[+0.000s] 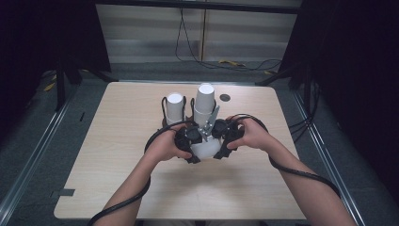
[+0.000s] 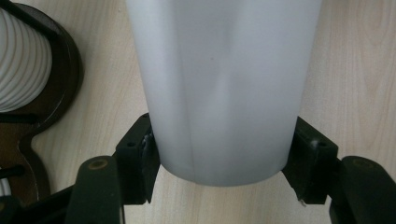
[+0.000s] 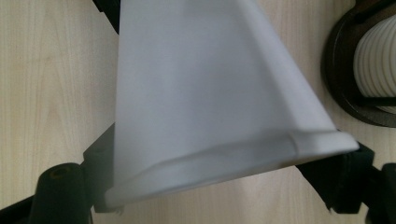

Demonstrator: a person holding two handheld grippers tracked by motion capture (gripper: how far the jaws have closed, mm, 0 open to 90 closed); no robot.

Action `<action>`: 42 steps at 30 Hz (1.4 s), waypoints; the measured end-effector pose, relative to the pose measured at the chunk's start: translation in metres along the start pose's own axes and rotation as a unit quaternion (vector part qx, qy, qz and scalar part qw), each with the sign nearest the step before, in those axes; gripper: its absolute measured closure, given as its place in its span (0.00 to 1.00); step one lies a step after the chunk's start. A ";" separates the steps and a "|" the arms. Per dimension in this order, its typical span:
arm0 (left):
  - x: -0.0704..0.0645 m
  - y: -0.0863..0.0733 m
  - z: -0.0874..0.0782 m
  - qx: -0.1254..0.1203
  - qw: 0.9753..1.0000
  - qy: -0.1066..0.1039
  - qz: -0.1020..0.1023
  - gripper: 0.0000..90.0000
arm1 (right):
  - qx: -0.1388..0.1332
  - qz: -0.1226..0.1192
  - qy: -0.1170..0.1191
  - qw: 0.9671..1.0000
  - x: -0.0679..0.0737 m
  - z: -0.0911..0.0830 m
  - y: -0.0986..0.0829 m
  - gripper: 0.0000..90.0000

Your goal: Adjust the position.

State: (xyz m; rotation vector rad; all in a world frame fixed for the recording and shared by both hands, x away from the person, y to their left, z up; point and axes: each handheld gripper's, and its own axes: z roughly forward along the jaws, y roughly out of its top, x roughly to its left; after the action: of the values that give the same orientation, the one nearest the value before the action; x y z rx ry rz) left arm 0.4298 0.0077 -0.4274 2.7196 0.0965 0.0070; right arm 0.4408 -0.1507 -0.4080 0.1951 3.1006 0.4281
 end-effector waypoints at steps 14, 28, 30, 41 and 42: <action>0.001 -0.004 -0.004 -0.017 1.000 0.000 -0.002 0.40 | -0.019 0.002 -0.006 1.000 0.002 -0.001 -0.001 0.19; 0.004 -0.013 -0.008 -0.047 0.999 -0.004 -0.020 0.40 | -0.075 0.018 -0.002 0.997 -0.002 -0.007 -0.008 0.15; 0.005 -0.014 -0.008 -0.050 0.999 -0.002 -0.019 0.40 | -0.082 0.022 -0.006 0.996 -0.002 -0.008 -0.011 0.15; 0.009 -0.023 -0.006 -0.082 0.996 -0.017 -0.032 0.40 | -0.111 0.020 -0.007 0.994 -0.003 -0.009 -0.018 0.15; 0.009 -0.023 -0.006 -0.083 0.996 -0.016 -0.031 0.40 | -0.109 0.021 -0.007 0.994 -0.003 -0.010 -0.019 0.15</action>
State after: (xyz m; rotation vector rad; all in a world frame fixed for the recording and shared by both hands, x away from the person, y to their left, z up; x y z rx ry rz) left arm 0.4368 0.0316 -0.4313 2.5488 0.1634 -0.0447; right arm 0.4408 -0.1716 -0.4038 0.2604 3.0104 0.7562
